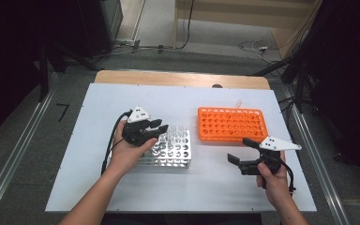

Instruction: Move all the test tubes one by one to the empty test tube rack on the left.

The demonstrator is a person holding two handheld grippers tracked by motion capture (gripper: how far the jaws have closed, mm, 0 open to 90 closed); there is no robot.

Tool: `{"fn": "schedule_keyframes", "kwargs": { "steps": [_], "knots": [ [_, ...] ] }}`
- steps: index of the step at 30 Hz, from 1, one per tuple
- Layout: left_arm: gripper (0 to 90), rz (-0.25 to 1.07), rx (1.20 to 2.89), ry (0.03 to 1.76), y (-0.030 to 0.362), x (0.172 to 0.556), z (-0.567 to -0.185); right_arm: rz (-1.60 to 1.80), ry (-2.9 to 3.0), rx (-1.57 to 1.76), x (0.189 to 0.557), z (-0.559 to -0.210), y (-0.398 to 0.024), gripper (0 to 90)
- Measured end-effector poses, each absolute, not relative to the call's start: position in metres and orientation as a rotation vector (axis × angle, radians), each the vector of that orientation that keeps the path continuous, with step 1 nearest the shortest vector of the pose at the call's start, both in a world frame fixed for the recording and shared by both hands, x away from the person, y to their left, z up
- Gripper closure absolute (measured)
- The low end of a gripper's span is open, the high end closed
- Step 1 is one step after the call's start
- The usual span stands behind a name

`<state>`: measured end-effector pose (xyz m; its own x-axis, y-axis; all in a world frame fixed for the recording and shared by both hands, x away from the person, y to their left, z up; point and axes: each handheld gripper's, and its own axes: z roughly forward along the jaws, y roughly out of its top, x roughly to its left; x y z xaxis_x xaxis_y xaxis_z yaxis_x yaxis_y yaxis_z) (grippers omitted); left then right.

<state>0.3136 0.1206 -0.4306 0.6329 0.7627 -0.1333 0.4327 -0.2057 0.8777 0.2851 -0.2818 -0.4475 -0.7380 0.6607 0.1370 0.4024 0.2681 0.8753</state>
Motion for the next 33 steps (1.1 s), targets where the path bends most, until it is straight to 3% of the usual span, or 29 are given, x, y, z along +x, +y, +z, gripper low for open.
{"fn": "schedule_keyframes", "kwargs": {
  "steps": [7, 15, 25, 33],
  "knots": [
    [35.7, 0.392, 1.779, 0.954, 0.129, 0.303, -0.427, 1.459, 2.286, 0.976, 0.285, -0.448, -0.281, 6.3],
    [15.9, 0.390, 1.749, 0.906, 0.138, 0.284, -0.422, 1.466, 2.282, 0.984, 0.286, -0.447, -0.281, 6.3],
    [1.5, 0.386, 1.713, 0.867, 0.146, 0.259, -0.415, 1.472, 2.266, 0.993, 0.287, -0.445, -0.280, 6.3],
    [0.0, 0.369, 1.688, 0.831, 0.149, 0.242, -0.422, 1.462, 2.253, 1.013, 0.292, -0.442, -0.281, 6.3]
  ]
}}
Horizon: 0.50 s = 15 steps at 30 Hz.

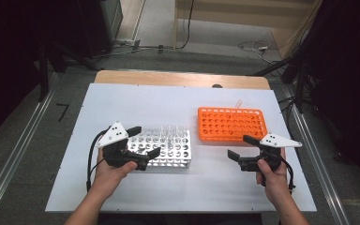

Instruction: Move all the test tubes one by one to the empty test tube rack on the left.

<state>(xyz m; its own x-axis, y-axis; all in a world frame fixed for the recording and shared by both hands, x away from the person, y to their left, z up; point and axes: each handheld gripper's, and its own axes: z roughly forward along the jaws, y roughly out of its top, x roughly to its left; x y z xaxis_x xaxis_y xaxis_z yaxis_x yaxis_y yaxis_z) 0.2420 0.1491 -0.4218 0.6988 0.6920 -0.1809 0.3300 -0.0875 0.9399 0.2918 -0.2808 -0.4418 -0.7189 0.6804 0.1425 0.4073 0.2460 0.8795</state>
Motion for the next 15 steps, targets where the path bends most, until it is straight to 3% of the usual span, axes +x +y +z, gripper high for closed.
{"fn": "schedule_keyframes", "kwargs": {
  "steps": [15],
  "knots": [
    [0.0, 0.370, 1.668, 0.810, 0.156, 0.220, -0.434, 1.373, 2.247, 1.080, 0.319, -0.434, -0.275, 6.3]
  ]
}}
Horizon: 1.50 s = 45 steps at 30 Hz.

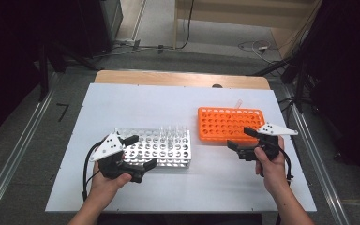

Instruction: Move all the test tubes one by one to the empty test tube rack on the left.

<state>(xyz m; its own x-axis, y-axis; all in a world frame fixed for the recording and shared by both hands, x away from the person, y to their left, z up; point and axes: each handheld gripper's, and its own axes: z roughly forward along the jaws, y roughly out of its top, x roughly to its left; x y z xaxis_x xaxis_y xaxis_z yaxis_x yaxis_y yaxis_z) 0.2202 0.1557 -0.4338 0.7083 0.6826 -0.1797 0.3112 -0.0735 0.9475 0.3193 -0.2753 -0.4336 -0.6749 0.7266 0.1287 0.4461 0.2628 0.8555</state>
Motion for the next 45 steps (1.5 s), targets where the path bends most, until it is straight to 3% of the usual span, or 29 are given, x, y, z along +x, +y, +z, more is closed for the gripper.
{"fn": "schedule_keyframes", "kwargs": {
  "steps": [11, 27, 35, 45],
  "knots": [
    [0.0, 0.381, 1.665, 0.839, 0.163, 0.219, -0.439, 1.280, 2.230, 1.144, 0.356, -0.428, -0.276, 6.7],
    [0.0, 0.375, 1.652, 0.853, 0.163, 0.221, -0.442, 1.161, 2.128, 1.341, 0.421, -0.444, -0.277, 39.0],
    [0.0, 0.378, 1.658, 0.860, 0.163, 0.222, -0.443, 1.131, 2.124, 1.425, 0.436, -0.453, -0.273, 54.4],
    [0.0, 0.382, 1.646, 0.866, 0.163, 0.222, -0.441, 1.042, 2.121, 1.488, 0.446, -0.452, -0.264, 66.2]
  ]
}}
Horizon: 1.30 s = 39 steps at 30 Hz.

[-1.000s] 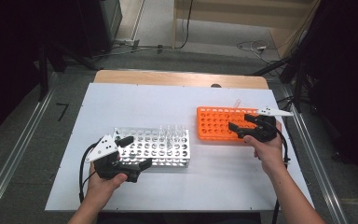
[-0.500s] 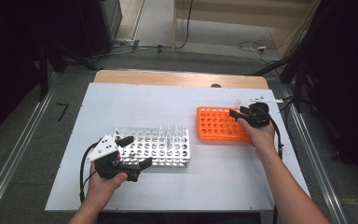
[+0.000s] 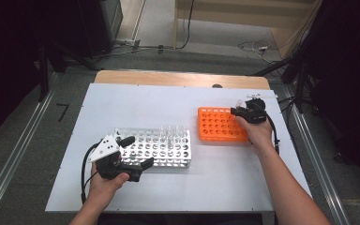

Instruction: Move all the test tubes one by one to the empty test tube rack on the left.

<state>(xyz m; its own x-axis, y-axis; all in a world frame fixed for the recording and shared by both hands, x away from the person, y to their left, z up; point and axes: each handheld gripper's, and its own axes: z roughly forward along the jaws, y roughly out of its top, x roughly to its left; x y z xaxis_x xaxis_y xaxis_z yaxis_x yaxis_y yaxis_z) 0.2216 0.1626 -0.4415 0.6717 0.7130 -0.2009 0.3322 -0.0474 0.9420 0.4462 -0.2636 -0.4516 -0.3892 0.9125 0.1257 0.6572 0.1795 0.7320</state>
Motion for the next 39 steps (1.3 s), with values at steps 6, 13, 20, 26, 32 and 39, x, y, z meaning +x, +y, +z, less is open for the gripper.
{"fn": "schedule_keyframes", "kwargs": {
  "steps": [6, 13, 20, 26, 32, 39],
  "knots": [
    [0.0, 0.388, 1.637, 0.875, 0.167, 0.222, -0.441, 0.953, 2.083, 1.459, 0.447, -0.452, -0.254, 73.8],
    [0.0, 0.392, 1.642, 0.870, 0.166, 0.222, -0.441, 1.004, 2.026, 1.420, 0.440, -0.449, -0.256, 74.2],
    [0.0, 0.384, 1.653, 0.867, 0.162, 0.226, -0.443, 1.115, 1.996, 1.356, 0.426, -0.435, -0.264, 74.1],
    [0.0, 0.385, 1.669, 0.865, 0.157, 0.227, -0.444, 1.206, 2.032, 1.274, 0.406, -0.422, -0.264, 74.1],
    [0.0, 0.386, 1.671, 0.866, 0.155, 0.228, -0.444, 1.282, 2.082, 1.205, 0.381, -0.418, -0.263, 74.1],
    [0.1, 0.385, 1.685, 0.855, 0.150, 0.228, -0.444, 1.349, 2.096, 1.177, 0.349, -0.418, -0.266, 74.0]
  ]
}}
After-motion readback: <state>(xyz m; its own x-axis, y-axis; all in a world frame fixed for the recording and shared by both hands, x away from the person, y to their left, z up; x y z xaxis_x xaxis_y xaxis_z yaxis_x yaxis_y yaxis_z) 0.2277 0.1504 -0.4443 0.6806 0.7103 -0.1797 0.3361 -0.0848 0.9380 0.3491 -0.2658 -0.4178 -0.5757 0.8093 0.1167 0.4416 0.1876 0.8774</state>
